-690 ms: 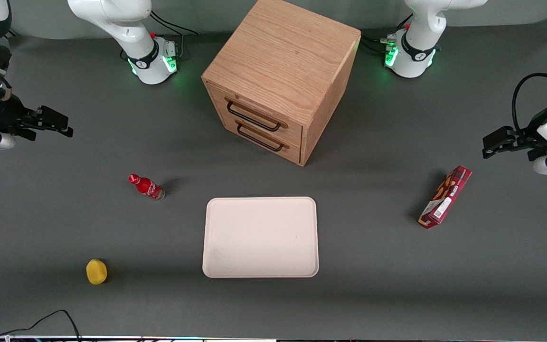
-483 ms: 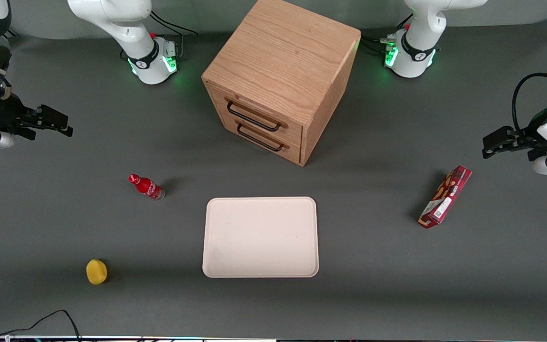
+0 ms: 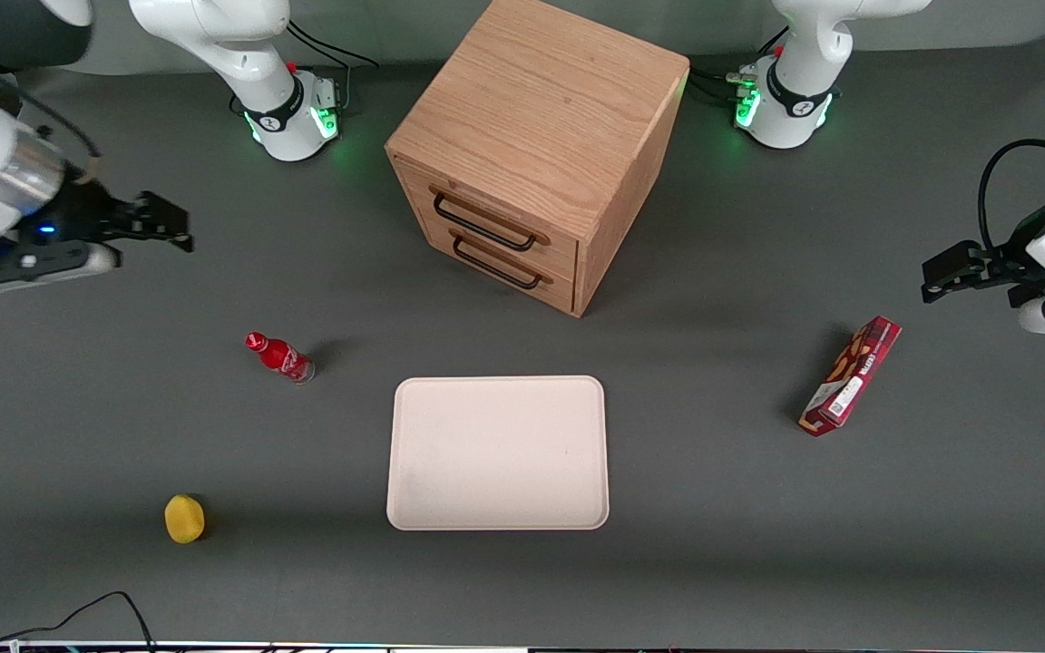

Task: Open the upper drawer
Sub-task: 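Move the right gripper toward the wooden cabinet's drawer handles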

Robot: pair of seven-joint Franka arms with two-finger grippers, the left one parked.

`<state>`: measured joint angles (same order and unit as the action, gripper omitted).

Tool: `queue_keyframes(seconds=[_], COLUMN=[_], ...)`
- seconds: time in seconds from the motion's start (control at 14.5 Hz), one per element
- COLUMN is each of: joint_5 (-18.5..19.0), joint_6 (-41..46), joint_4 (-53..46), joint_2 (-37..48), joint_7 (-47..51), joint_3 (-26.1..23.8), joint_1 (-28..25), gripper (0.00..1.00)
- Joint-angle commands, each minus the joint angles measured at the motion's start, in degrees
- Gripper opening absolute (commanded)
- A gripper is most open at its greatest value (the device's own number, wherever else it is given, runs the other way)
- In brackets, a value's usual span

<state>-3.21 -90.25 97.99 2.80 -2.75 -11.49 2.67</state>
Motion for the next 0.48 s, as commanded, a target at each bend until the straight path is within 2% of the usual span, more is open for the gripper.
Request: queue_keyframes(seconds=[0.0, 0.21, 0.41], joint_5=[-0.2, -0.2, -0.3], joint_6=[-1.4, -1.9, -1.5], joint_4=[0.2, 0.1, -1.0], joint_2=[-1.2, -2.4, -3.9], joint_7=[-8.7, -13.5, -22.7], joint_3=[-2.0, -6.3, -9.0], joint_1=[0.1, 0.1, -0.2], gripper=[1.0, 1.0, 1.0])
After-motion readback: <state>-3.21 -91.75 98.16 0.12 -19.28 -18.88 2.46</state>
